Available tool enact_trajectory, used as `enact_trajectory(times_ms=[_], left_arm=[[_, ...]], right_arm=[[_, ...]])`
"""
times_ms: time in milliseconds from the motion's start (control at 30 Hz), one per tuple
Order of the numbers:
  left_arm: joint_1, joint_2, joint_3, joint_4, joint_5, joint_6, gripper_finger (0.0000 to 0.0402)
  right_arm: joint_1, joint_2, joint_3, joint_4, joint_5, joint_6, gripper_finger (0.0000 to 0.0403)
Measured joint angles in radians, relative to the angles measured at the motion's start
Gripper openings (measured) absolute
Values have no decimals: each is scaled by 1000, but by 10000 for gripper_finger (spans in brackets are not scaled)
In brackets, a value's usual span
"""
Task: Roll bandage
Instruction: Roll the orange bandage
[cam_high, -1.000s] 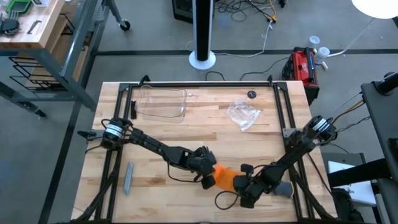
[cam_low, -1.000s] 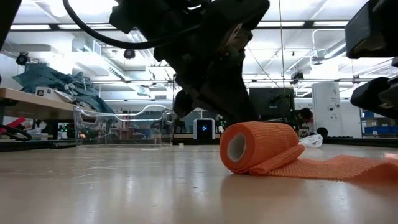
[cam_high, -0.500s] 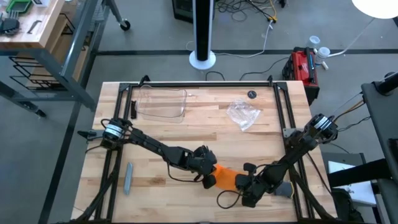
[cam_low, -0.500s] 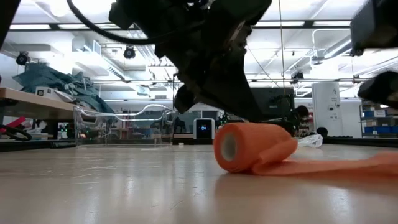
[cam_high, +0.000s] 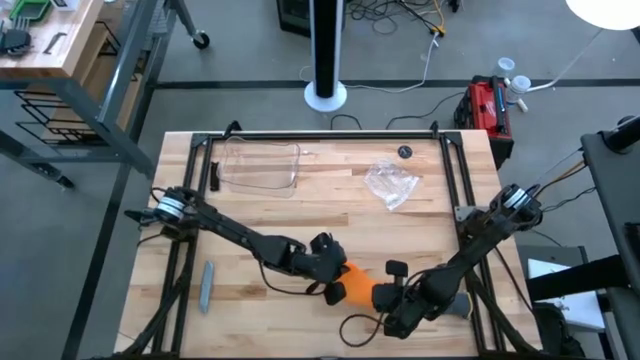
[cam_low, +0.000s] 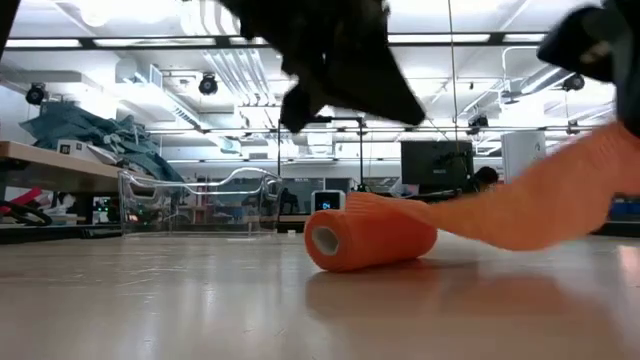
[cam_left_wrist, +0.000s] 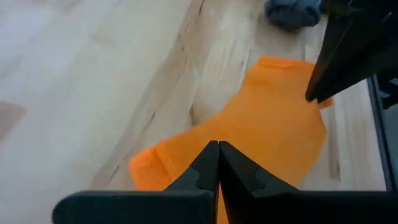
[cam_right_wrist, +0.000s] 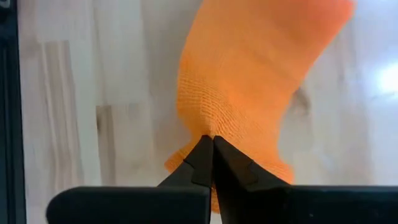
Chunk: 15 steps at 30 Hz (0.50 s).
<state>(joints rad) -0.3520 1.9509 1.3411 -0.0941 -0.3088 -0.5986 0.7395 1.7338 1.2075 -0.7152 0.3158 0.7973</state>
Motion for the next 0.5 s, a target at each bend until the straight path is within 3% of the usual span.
enact_trajectory(times_ms=[500], left_arm=[[-100, -194, -2, -53, -267, 94, 0]], right_arm=[[-109, 4, 91, -67, 177, -198, 0]])
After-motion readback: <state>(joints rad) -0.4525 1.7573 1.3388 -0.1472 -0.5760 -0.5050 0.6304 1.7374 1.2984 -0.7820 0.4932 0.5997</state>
